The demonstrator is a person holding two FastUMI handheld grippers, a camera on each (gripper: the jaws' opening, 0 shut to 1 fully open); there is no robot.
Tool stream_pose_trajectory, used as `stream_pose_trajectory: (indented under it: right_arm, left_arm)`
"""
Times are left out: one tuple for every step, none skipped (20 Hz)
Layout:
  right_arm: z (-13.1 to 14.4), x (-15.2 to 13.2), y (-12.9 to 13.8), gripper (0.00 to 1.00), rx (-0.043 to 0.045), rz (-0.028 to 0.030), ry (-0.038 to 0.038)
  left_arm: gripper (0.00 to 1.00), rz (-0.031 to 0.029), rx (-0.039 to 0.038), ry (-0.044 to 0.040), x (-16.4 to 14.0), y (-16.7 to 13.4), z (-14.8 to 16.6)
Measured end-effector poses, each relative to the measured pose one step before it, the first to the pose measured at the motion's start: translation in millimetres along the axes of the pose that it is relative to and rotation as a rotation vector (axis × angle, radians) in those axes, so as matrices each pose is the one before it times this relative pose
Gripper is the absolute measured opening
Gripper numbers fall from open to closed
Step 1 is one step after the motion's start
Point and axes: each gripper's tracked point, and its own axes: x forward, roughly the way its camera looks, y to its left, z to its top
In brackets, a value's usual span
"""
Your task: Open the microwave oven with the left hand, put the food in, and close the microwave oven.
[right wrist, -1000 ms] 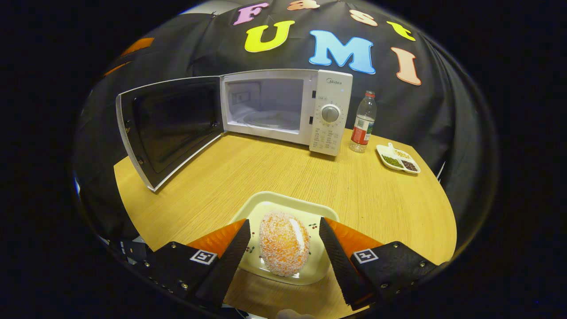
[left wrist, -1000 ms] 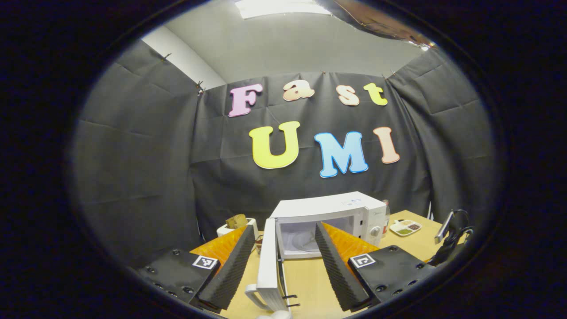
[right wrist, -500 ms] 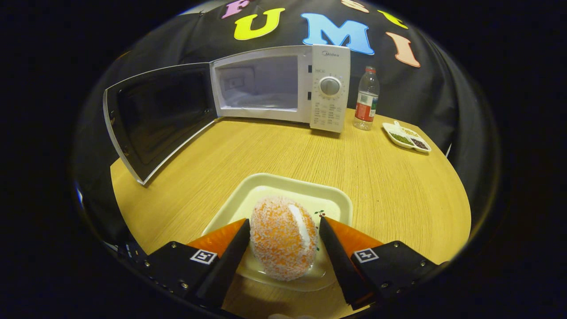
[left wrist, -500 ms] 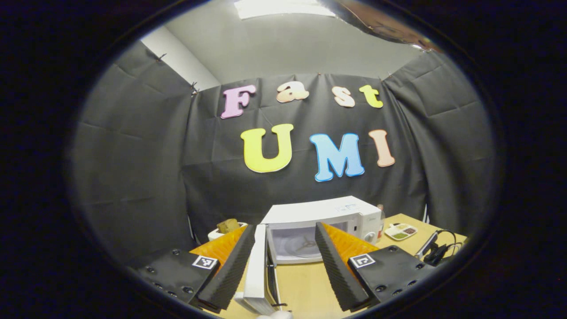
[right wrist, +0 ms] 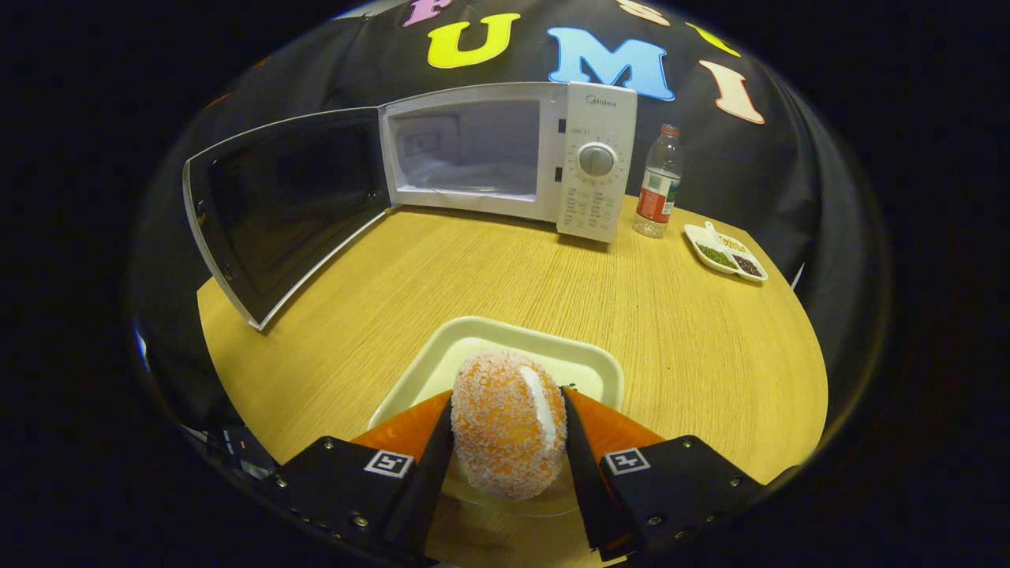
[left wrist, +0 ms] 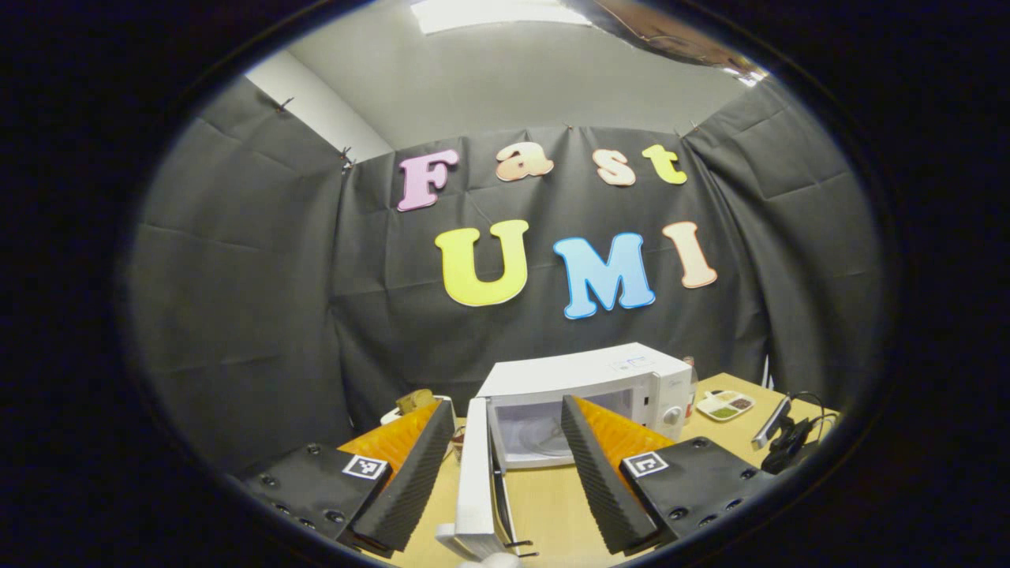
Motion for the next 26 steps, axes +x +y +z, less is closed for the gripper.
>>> stream_pose_trajectory:
  right_arm:
    - [12.91,-2.46,3.48,0.73,0.00339,0.00883,-0.01367]
    - [14.77,0.78,1.77,0.73,0.00734,0.00289,-0.01727]
    - [16.95,2.25,4.65,0.73,0.01651,0.01034,-0.01752]
    - [17.14,5.04,4.71,0.73,0.02297,0.00519,-0.01972]
    - [17.8,6.33,7.14,0.73,0.02505,0.0059,-0.0172]
    - [18.33,8.66,7.87,0.73,0.02771,0.00614,-0.0247]
    - [18.05,10.73,8.64,0.73,0.02832,0.00868,-0.02222]
    - [14.53,11.37,9.65,0.73,0.02515,0.00577,-0.02433]
    - [15.69,13.94,8.79,0.73,0.02157,0.00283,-0.02427]
    - [10.57,13.39,8.83,0.73,0.03106,0.00637,-0.01639]
    - [11.64,15.46,9.17,0.73,0.04501,0.00128,-0.01755]
    - [10.21,15.64,9.91,0.73,0.06642,0.01144,-0.0153]
    - [7.23,15.08,9.31,0.73,0.07548,0.00541,-0.01277]
    - [6.18,15.75,6.88,0.73,0.06368,-0.00006,-0.01583]
    - [6.89,13.4,1.65,0.73,0.02855,-0.01401,-0.02069]
    - [6.99,14.76,0.01,0.72,0.02776,-0.01108,-0.02741]
    - [2.72,14.25,0.61,0.72,0.04377,-0.01051,-0.01021]
    - [-2.38,13.48,2.53,0.73,0.05292,-0.00311,-0.00426]
    - [1.65,13.99,-4.1,0.73,0.03369,-0.02437,-0.01384]
    - [2.6,12.43,-5.77,0.73,0.02824,-0.02774,-0.01202]
    - [2.62,10.69,-2.66,0.73,0.03181,-0.01812,-0.02033]
    - [3.24,8.61,-3.43,0.72,0.00232,-0.02846,-0.02891]
    - [1.54,9.46,-4.29,0.73,-0.0088,-0.02901,-0.02142]
    - [-0.91,6.56,0.29,0.72,0.00024,-0.00899,-0.01958]
    - [-2.64,7.23,2.79,0.72,0.01098,-0.00756,-0.00536]
    - [-2.1,5.22,2.53,0.72,0.00793,-0.00694,-0.00074]
  left_arm:
    - [0.93,0.00398,0.00098,0.00322,-0.3,5.01,-0.88]
    - [0.93,0.00465,0.00374,-0.00142,-1.21,4.08,0.76]
    - [0.92,0.00568,0.00323,0.00081,0.57,3.18,0.27]
    - [0.93,0.00251,-0.00049,0.0014,1.04,3.26,0.18]
    - [0.93,0.0039,0.00364,0.00183,0.69,3.25,-1.99]
    - [0.93,0.00487,0.00394,0.00092,0.69,4.73,-0.57]
    - [0.93,0.00014,0.00174,-0.00047,0.66,3.82,-0.64]
    - [0.92,-0.00178,0.00387,0.00175,1.46,3.46,-0.93]
    - [0.93,-0.00151,0.00539,0.00436,1.52,2.92,-3.01]
    - [0.93,-0.00199,-0.0001,0.00553,2.46,4.18,-2.32]
    - [0.93,-0.00181,-0.00746,0.00715,0.84,3.51,-5.06]
    - [0.93,0.001,-0.0114,0.00904,1.51,2.97,-3.66]
    - [0.93,0.0083,-0.00971,0.01144,3.2,4.36,-4.75]
    - [0.93,0.00511,-0.00662,0.0106,2.75,3.37,-4.0]
    - [0.93,0.00787,-0.00618,0.00376,2.11,2.7,-2.08]
    - [0.92,0.01167,-0.00707,0.00232,4.0,3.03,-0.97]
    - [0.93,0.0084,-0.0112,0.00451,4.09,2.92,-3.28]
    - [0.92,0.00686,-0.01489,0.00306,3.49,2.13,-1.33]
    - [0.93,0.0066,-0.01364,0.00056,2.23,2.14,0.1]
    - [0.93,0.01153,-0.00517,0.0004,1.63,2.78,1.17]
    - [0.93,0.00749,0.00308,-0.00752,2.17,2.71,0.86]
    - [0.92,0.00522,0.00968,-0.00814,0.64,0.85,3.45]
    - [0.92,0.00095,0.01015,-0.0058,-1.46,0.54,1.04]
    - [0.92,-0.00137,0.00657,-0.00187,1.22,0.01,0.17]
    - [0.92,-0.00036,0.00644,0.00072,-1.01,0.82,-0.69]
    - [0.92,0.00197,0.00603,0.00439,-1.0,1.2,-1.66]
